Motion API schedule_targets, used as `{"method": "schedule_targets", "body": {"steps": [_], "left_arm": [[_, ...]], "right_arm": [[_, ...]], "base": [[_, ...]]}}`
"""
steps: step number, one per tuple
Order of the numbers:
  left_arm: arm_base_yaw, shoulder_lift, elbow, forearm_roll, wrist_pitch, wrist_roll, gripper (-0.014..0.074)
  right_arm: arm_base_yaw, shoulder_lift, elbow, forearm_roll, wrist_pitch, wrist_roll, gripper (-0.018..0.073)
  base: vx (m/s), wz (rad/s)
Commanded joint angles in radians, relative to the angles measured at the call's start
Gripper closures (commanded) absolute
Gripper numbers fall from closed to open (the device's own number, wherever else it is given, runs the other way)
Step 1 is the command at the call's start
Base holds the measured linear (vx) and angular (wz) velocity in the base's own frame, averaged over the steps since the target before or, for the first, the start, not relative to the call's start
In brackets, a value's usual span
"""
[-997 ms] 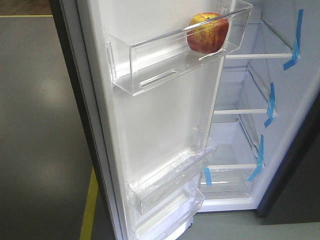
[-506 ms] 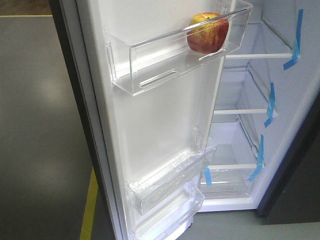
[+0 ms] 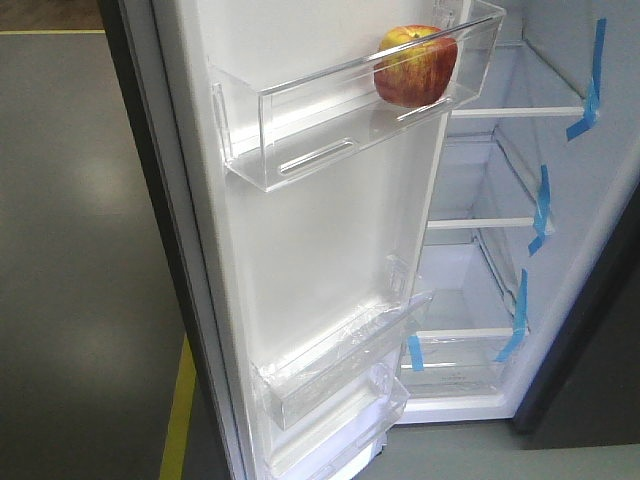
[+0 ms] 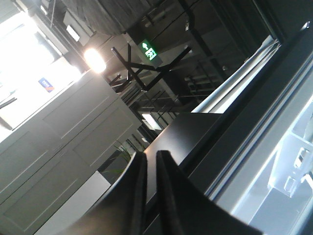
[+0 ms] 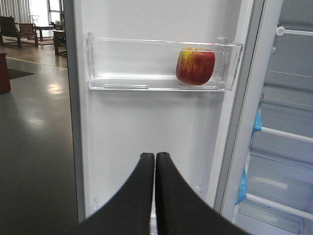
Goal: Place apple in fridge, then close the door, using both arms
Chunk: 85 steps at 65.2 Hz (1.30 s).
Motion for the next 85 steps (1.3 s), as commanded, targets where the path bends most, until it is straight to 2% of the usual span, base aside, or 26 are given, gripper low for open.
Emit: {"method": "schedule_targets", "body": {"steps": [1, 16, 23, 31, 50, 57, 73, 85], "left_arm": [[-0.004, 0.1, -0.089, 0.005, -0.037, -0.009, 0.0463], [-0.004, 0.366, -0.246, 0.003, -0.041, -0.009, 0.0209], [-0.004, 0.486, -0.332, -0.006, -0.039, -0.009, 0.0153], [-0.005, 0.623, -0.434, -0.006, -0.022, -0.019, 0.0153], [-0.01, 0.897, -0.638, -0.003, -0.018, -0.212, 0.0184], [-0.054, 0.973, -0.705, -0.003, -0.019, -0.264, 0.0208], [-0.18, 1.131, -0.874, 0.005, -0.026, -0.263, 0.0221], [-0.236, 1.254, -0.999, 0.004, -0.026, -0.264, 0.0221]], "right_arm": [[-0.001, 0.018, -0.02, 0.005, -0.071, -0.004, 0.0564], [-0.001, 0.018, -0.02, 0.005, -0.071, -0.007, 0.0564], [-0.001, 0.018, -0.02, 0.005, -0.071, -0.009, 0.0564], [-0.001, 0.018, -0.02, 0.005, -0.071, -0.009, 0.0564], [-0.001, 0.018, -0.02, 0.005, -0.071, -0.009, 0.0564], [-0.001, 0.018, -0.02, 0.005, -0.071, -0.009, 0.0564], [-0.001, 0.018, -0.02, 0.005, -0.072, -0.009, 0.0564], [-0.001, 0.018, -0.02, 0.005, -0.072, -0.009, 0.0564]], "base": [[0.0, 0.0], [0.0, 0.0], [0.0, 0.0], [0.0, 0.0], [0.0, 0.0], [0.0, 0.0], [0.0, 0.0], [0.0, 0.0]]}}
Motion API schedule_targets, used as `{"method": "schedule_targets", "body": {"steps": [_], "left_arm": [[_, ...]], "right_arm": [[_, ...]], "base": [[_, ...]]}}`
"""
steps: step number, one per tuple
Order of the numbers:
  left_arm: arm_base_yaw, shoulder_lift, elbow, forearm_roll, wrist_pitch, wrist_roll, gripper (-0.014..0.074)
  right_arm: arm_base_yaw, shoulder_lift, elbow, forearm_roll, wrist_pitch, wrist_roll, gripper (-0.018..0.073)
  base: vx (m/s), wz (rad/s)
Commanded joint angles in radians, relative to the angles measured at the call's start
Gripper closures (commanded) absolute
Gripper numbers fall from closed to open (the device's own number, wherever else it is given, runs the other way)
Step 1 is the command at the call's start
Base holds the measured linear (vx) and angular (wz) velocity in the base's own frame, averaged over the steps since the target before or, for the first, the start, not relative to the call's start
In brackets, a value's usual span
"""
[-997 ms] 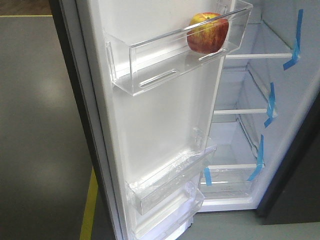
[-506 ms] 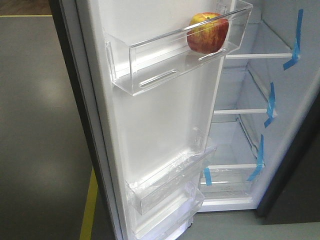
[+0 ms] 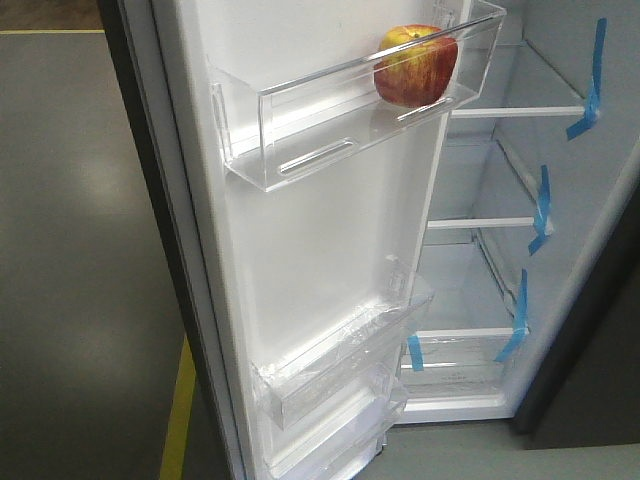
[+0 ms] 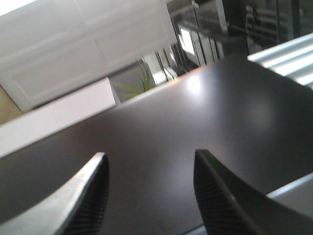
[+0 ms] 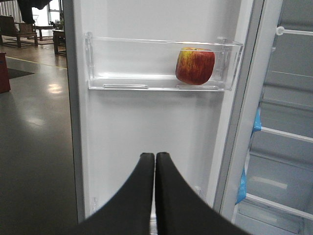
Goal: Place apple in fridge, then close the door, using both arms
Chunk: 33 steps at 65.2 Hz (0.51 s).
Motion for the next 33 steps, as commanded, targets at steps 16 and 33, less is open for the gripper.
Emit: {"method": "schedule_targets", "body": {"steps": [16, 33], "left_arm": [[-0.032, 0.133, -0.195, 0.003, -0.059, -0.042, 0.0221], [-0.079, 0.133, -0.202, 0.029, 0.03, -0.037, 0.0221]], "right_arm": [[-0.001, 0.018, -0.02, 0.006, -0.072, -0.008, 0.0564], [-0.001, 0.018, -0.02, 0.003, -0.071, -0.009, 0.0564]], "base": [[0.0, 0.0], [0.0, 0.0]]}}
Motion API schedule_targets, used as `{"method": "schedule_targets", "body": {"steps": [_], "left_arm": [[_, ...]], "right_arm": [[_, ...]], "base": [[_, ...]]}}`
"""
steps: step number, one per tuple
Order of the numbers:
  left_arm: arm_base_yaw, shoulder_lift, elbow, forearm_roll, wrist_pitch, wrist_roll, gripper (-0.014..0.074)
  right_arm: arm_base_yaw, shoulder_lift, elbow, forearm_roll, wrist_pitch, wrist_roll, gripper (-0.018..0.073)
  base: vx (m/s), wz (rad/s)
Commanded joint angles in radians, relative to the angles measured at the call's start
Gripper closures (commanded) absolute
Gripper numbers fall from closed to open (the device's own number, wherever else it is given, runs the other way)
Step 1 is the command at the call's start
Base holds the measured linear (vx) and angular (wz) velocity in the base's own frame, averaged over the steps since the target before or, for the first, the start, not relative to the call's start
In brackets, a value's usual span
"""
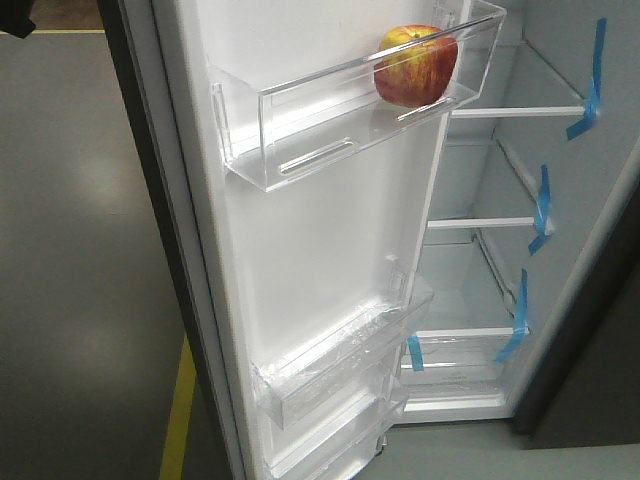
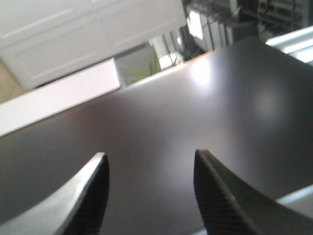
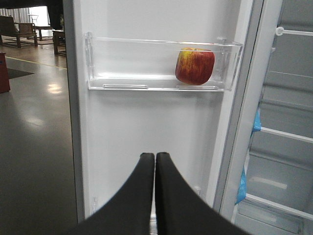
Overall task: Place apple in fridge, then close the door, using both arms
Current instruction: 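Swing the refrigerator door shut by pushing it with the left arm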
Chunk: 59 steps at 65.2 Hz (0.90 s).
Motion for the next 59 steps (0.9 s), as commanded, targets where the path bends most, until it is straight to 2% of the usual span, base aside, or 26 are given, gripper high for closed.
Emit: {"method": "schedule_targets", "body": {"steps": [1, 9, 26, 34, 38, 43, 50, 53, 59], "left_arm": [[-0.035, -0.039, -0.035, 0.025, -0.026, -0.004, 0.0221], [-0.071, -0.039, -0.034, 0.048, -0.017, -0.004, 0.0221], [-0.072, -0.066, -0.034, 0.048, 0.022, -0.002, 0.0221], [-0.083, -0.086, -0.034, 0.039, 0.117, 0.009, 0.0221], [-0.096, -0.095, -0.034, 0.02, 0.161, 0.055, 0.0236], [-0.131, -0.098, -0.034, -0.077, 0.201, 0.18, 0.0288], [-0.18, -0.094, -0.034, -0.332, 0.238, 0.394, 0.04], [-0.194, -0.094, -0.034, -0.455, 0.264, 0.511, 0.0448], [-0.208, -0.094, -0.034, -0.639, 0.303, 0.73, 0.0506]], "right_arm": [[-0.001, 0.018, -0.02, 0.004, -0.071, -0.009, 0.0564], [-0.001, 0.018, -0.02, 0.003, -0.071, -0.011, 0.0564], [-0.001, 0.018, -0.02, 0.003, -0.068, -0.011, 0.0564], [-0.001, 0.018, -0.02, 0.003, -0.068, -0.011, 0.0564], [-0.001, 0.018, -0.02, 0.003, -0.068, -0.011, 0.0564], [-0.001, 0.018, -0.02, 0.003, -0.068, -0.011, 0.0564], [-0.001, 0.018, -0.02, 0.004, -0.068, -0.011, 0.0564], [-0.001, 0.018, -0.02, 0.004, -0.068, -0.011, 0.0564], [-0.001, 0.018, -0.02, 0.004, -0.068, -0.011, 0.0564]], "base": [[0.0, 0.0], [0.0, 0.0], [0.0, 0.0], [0.0, 0.0], [0.0, 0.0], [0.0, 0.0], [0.0, 0.0], [0.0, 0.0], [0.0, 0.0]]}}
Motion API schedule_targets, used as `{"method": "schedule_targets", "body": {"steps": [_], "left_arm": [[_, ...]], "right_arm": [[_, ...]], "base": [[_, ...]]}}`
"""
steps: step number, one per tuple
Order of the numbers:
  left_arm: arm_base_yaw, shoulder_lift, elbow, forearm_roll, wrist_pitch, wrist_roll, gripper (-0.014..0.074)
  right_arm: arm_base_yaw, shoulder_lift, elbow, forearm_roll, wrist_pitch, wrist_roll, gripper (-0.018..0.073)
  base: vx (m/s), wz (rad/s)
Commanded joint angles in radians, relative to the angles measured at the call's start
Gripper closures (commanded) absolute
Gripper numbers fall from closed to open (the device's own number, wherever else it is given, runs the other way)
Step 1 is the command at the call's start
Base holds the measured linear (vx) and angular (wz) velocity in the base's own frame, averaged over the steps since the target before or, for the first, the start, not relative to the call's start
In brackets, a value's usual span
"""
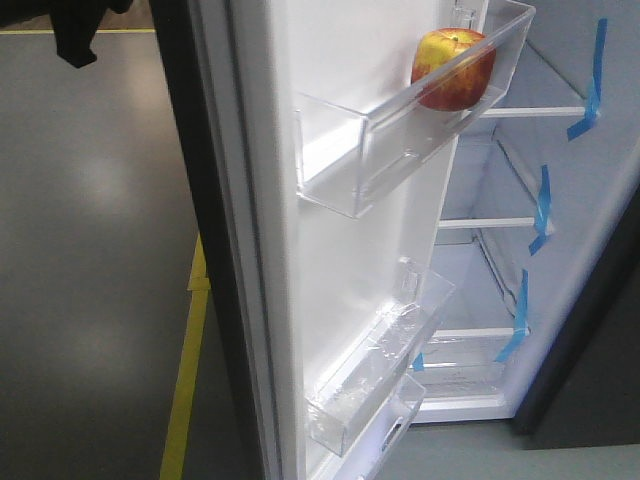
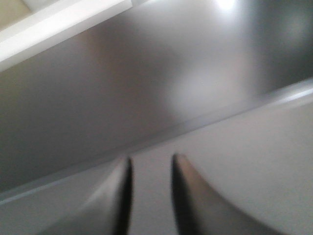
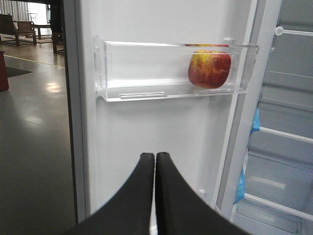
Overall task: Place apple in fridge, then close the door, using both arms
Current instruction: 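Swing the refrigerator door shut by pushing it with the left arm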
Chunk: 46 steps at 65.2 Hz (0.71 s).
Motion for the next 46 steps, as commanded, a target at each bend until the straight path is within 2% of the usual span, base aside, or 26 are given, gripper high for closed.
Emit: {"method": "schedule_targets", "body": {"steps": [1, 7, 14, 17, 33, 37, 42, 46], "left_arm": [[-0.035, -0.014, -0.028, -0.19, 0.019, 0.238, 0.0514], [-0.055, 0.002, -0.028, -0.406, 0.034, 0.398, 0.0531], [-0.084, 0.039, -0.028, -0.601, 0.058, 0.553, 0.0529], [-0.103, 0.063, -0.028, -0.682, 0.097, 0.642, 0.0528], [-0.206, 0.183, -0.028, -1.096, 0.308, 0.981, 0.0521], [-0.218, 0.196, -0.028, -1.168, 0.369, 1.083, 0.052], [-0.222, 0.195, -0.029, -1.166, 0.416, 1.153, 0.052], [-0.222, 0.191, -0.031, -1.166, 0.445, 1.163, 0.0519]], "right_arm": [[-0.001, 0.018, -0.02, 0.008, -0.069, -0.008, 0.0564], [-0.001, 0.018, -0.02, 0.011, -0.068, -0.008, 0.0564], [-0.001, 0.018, -0.02, 0.011, -0.068, -0.008, 0.0564], [-0.001, 0.018, -0.02, 0.011, -0.068, -0.008, 0.0564], [-0.001, 0.018, -0.02, 0.011, -0.07, -0.008, 0.0564], [-0.001, 0.018, -0.02, 0.011, -0.076, -0.008, 0.0564], [-0.001, 0.018, -0.02, 0.014, -0.076, -0.008, 0.0564], [-0.001, 0.018, -0.02, 0.015, -0.077, -0.008, 0.0564]], "base": [[0.0, 0.0], [0.0, 0.0], [0.0, 0.0], [0.0, 0.0], [0.0, 0.0], [0.0, 0.0], [0.0, 0.0], [0.0, 0.0]]}}
